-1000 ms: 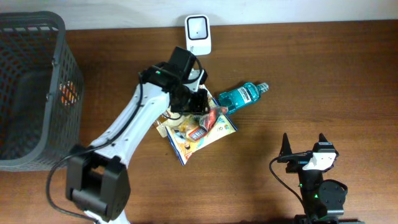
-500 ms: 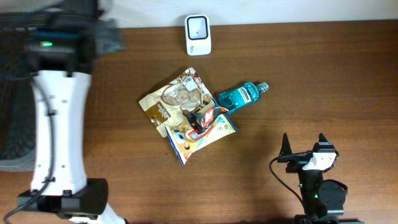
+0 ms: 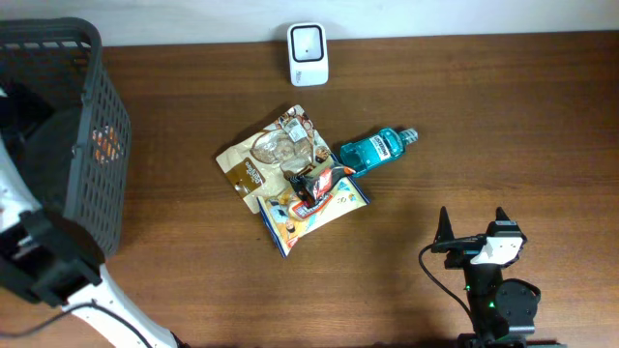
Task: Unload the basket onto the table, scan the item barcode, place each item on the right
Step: 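Grasp another orange Kleenex pack from the basket with the left gripper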
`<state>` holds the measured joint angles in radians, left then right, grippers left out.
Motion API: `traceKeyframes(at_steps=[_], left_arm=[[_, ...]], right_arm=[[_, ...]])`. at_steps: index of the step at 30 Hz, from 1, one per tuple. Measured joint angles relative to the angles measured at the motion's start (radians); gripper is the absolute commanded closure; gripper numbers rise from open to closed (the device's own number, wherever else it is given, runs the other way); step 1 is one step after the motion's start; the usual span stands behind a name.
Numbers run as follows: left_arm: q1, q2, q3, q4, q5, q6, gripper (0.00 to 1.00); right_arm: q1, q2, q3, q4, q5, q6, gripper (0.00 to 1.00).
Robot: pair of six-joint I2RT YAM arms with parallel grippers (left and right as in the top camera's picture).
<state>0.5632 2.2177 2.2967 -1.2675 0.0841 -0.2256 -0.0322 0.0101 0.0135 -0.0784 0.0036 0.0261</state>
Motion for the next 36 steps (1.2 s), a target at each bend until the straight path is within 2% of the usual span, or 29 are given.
traceKeyframes(at_steps=[5,12,14,15,16,18,19,20,25,27,31,34,36], left_arm=[[-0.041,0.166,0.000,0.018,0.020,0.089,0.28],[-0.080,0.210,-0.002,0.096,0.022,0.122,0.31],[-0.096,0.226,-0.002,0.101,0.022,0.124,0.43],[-0.102,0.245,-0.002,0.102,0.021,0.127,0.56],[-0.106,0.278,-0.002,0.105,0.026,0.129,0.59],[-0.106,0.283,0.005,0.098,0.043,0.131,0.73],[-0.106,0.283,0.005,0.097,0.043,0.135,0.91],[-0.106,0.283,0.008,0.093,0.044,0.131,1.00],[-0.106,0.283,0.027,0.071,0.047,0.132,1.00],[-0.105,0.283,0.052,0.012,0.039,0.131,1.00],[-0.077,0.274,0.256,-0.182,0.029,0.044,1.00],[-0.050,0.204,0.398,-0.295,0.032,-0.025,1.00],[-0.041,0.098,0.458,-0.342,0.057,-0.053,1.00]], right_arm=[[0.000,0.000,0.000,0.000,0.000,0.000,0.02],[0.000,0.000,0.000,0.000,0.000,0.000,0.02],[0.000,0.000,0.000,0.000,0.000,0.000,0.02],[0.000,0.000,0.000,0.000,0.000,0.000,0.01],[0.000,0.000,0.000,0.000,0.000,0.000,0.02],[0.000,0.000,0.000,0.000,0.000,0.000,0.02],[0.000,0.000,0.000,0.000,0.000,0.000,0.02],[0.000,0.000,0.000,0.000,0.000,-0.001,0.02],[0.000,0.000,0.000,0.000,0.000,-0.001,0.02],[0.000,0.000,0.000,0.000,0.000,-0.001,0.02],[0.000,0.000,0.000,0.000,0.000,0.000,0.01],[0.000,0.000,0.000,0.000,0.000,-0.001,0.02],[0.000,0.000,0.000,0.000,0.000,0.000,0.02]])
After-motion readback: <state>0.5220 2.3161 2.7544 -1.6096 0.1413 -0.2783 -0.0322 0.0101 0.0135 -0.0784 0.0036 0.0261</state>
